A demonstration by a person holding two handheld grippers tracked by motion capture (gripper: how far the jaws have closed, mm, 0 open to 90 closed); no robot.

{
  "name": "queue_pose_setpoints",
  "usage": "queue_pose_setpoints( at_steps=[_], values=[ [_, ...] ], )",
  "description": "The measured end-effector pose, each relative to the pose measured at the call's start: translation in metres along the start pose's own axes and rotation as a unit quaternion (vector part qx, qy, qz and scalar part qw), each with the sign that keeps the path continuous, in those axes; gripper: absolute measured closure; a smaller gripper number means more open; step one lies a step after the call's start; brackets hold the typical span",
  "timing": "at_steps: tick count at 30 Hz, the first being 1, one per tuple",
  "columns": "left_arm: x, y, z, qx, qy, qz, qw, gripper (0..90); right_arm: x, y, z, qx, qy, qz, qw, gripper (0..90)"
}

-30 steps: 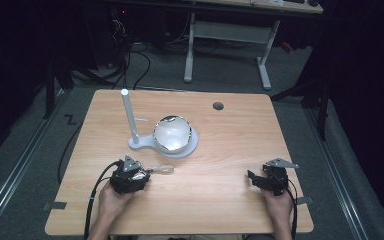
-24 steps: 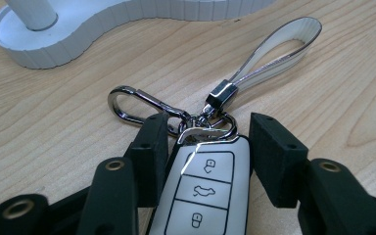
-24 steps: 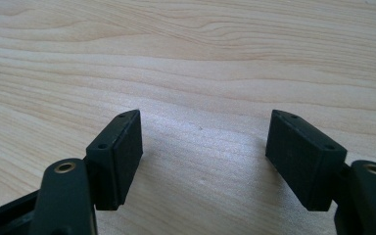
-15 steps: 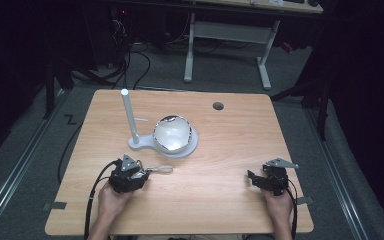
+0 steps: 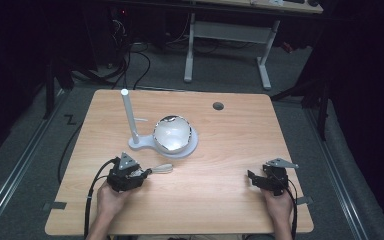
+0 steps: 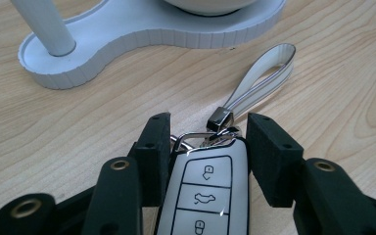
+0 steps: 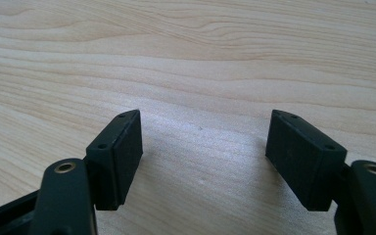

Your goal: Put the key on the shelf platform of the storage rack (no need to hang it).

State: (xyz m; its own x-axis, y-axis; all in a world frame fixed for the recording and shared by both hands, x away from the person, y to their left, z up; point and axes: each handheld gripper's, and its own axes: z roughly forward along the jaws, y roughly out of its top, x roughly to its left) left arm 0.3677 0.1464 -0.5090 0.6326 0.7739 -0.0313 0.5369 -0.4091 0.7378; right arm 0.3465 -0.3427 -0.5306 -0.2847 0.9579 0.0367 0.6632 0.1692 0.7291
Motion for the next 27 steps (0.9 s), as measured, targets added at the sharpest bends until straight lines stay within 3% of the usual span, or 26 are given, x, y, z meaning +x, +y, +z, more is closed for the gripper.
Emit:
queue_pose_setpoints(
  at_steps=[10, 17, 27],
  values=[
    [0.004, 0.002, -0.011, -0.013, -0.006, -0.019, 0.9997, 54.0, 0.000, 0.000, 0.000, 0.000, 0.000, 0.000, 1.0000, 30.2],
    [0.005, 0.011, -0.022, -0.028, -0.008, -0.024, 0.9993, 54.4, 0.000, 0.000, 0.000, 0.000, 0.001, 0.000, 1.0000, 30.2],
    [0.003, 0.022, -0.035, -0.030, -0.015, -0.023, 0.9992, 54.8, 0.000, 0.000, 0.000, 0.000, 0.001, 0.001, 1.0000, 30.1]
  ],
)
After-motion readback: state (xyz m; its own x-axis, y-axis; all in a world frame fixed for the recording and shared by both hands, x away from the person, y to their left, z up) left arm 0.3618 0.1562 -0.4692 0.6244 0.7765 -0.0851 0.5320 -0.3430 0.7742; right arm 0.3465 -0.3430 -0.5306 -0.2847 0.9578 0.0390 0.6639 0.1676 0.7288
